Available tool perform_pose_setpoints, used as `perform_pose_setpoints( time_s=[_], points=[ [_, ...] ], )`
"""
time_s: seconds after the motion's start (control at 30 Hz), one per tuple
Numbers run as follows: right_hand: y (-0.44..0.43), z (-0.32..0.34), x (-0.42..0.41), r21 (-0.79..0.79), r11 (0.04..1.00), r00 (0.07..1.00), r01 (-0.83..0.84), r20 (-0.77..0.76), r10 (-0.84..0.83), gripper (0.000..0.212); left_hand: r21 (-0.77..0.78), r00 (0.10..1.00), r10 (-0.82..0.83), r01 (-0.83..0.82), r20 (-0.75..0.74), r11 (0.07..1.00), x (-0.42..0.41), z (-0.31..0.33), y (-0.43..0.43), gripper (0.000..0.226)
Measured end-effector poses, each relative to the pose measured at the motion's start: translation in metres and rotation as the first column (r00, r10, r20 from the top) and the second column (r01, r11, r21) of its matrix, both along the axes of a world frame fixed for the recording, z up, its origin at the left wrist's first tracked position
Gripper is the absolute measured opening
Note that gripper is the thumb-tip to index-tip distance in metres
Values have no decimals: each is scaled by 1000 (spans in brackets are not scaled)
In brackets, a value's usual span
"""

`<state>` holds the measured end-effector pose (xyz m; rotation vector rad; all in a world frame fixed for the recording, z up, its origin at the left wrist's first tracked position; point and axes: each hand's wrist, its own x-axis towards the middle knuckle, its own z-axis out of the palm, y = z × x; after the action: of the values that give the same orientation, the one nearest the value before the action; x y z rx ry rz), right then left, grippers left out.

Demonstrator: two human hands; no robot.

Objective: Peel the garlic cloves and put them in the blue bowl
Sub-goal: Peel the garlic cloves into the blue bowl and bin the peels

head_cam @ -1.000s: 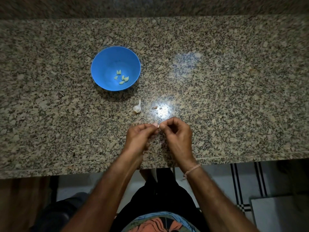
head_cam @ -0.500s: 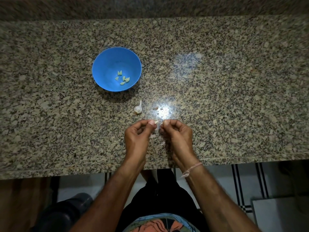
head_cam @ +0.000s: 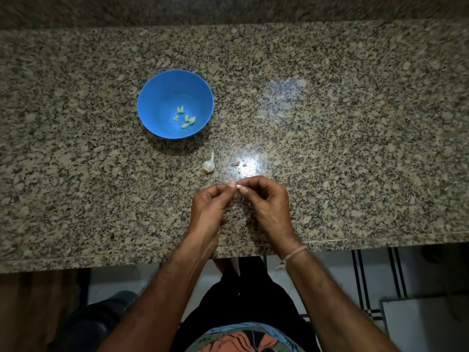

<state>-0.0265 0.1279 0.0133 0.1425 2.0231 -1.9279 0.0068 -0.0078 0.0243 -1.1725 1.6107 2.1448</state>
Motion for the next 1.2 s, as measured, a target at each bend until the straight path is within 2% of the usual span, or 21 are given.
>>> perform_pose_setpoints(
  time_s=[0.1,0.2,0.37,0.47,0.53,0.63,0.73,0.83,0.93,1.03,1.1,1.2],
  points=[
    [-2,2,-1,-29,999,999,27,47,-25,9,-50,997,23,-26,-67,998,-1,3,3,10],
    [-3,4,0,-28,998,997,47,68,-45,8,-179,986,-7,-24,-169,984,0,4,5,9],
    [-4,5,1,158,987,994,-37,-94,52,7,-457,970,-151,48,-191,888,2,7,5,1],
    [-3,6,0,203,975,986,-86,-122,113,10,-576,962,-214,79,-170,814,4,9,4,2],
    [-1,6,-2,188,975,992,-116,-31,124,9,-655,952,-263,100,-155,749,6,9,2,2],
    [1,6,-5,-52,992,945,-116,301,126,14,-713,930,-331,125,-158,690,7,6,-3,2],
    [4,3,-4,-144,985,907,-90,397,141,18,-748,901,-390,125,-189,652,9,5,-4,7],
    [1,3,1,-70,990,937,-121,321,137,21,-794,876,-445,131,-188,593,9,1,-2,11],
    [-2,2,8,89,981,975,-175,155,160,23,-806,862,-472,142,-184,574,10,-3,-2,14],
    [-5,1,14,143,972,981,-188,72,180,23,-816,853,-492,153,-176,557,10,-3,-1,18],
    [-6,2,14,156,969,981,-191,62,183,23,-814,857,-490,166,-161,556,10,-2,1,21],
    [-9,4,12,182,967,984,-176,38,172,18,-773,883,-451,197,-126,603,10,-2,4,25]
  ],
)
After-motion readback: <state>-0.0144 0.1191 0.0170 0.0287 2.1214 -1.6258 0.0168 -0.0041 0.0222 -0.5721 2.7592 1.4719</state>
